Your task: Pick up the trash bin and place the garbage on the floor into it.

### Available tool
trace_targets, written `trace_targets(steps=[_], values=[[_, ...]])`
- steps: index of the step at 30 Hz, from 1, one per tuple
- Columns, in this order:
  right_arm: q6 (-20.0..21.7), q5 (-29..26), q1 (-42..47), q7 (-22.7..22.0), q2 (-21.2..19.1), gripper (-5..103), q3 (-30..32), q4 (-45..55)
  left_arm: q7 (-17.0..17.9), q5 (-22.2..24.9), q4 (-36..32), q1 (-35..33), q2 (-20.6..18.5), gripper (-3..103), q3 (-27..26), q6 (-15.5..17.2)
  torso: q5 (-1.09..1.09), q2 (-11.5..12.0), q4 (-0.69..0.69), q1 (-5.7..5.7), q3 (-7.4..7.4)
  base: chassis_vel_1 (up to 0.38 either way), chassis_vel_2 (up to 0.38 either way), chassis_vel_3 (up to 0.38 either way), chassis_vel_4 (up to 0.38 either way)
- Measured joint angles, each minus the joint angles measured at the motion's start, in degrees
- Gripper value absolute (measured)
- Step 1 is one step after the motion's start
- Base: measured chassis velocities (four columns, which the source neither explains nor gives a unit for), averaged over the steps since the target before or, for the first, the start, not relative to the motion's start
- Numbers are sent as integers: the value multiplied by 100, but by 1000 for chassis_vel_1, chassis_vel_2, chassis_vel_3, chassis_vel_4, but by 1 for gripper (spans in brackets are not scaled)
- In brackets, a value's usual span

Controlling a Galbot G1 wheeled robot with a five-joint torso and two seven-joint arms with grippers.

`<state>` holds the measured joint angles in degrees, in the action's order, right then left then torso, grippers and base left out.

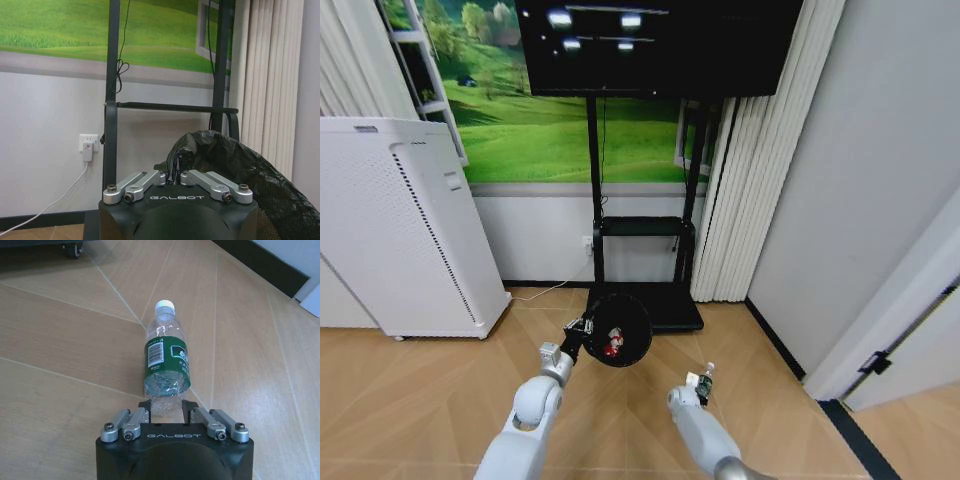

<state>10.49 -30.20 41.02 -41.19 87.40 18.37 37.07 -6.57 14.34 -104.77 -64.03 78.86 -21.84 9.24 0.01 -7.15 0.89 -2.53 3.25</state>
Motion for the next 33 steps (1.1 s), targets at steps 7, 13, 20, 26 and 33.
trace_targets(steps=[7, 13, 20, 26, 33], values=[[7, 149, 472, -12, -187, 31, 148, 632, -1, 0, 0, -3, 0, 8, -11, 0, 0, 0, -1, 0, 0, 0, 0, 0, 0], [-63, 167, 639, -51, -363, 31, 287, 919, -3, 1, 1, -4, 1, 8, -14, 1, 0, 0, -1, 0, 0, 0, 0, 0, 0], [-161, 288, 864, -38, -582, 31, 543, 1474, -9, -20, 25, -13, 5, 8, -51, 1, -1, 0, 0, 0, 0, 0, 0, 0, 0], [-172, 829, 1026, 163, -634, 31, 1248, 2035, -25, -63, 92, -19, 37, 8, -78, -10, -1, 0, -1, 0, 0, 0, 0, 0, 0], [-291, 1020, 1157, 364, -787, 31, 1822, 2553, -18, -59, 185, 14, 6, 8, -145, -26, 0, 0, 0, 0, 0, 0, 0, 0, 0]])
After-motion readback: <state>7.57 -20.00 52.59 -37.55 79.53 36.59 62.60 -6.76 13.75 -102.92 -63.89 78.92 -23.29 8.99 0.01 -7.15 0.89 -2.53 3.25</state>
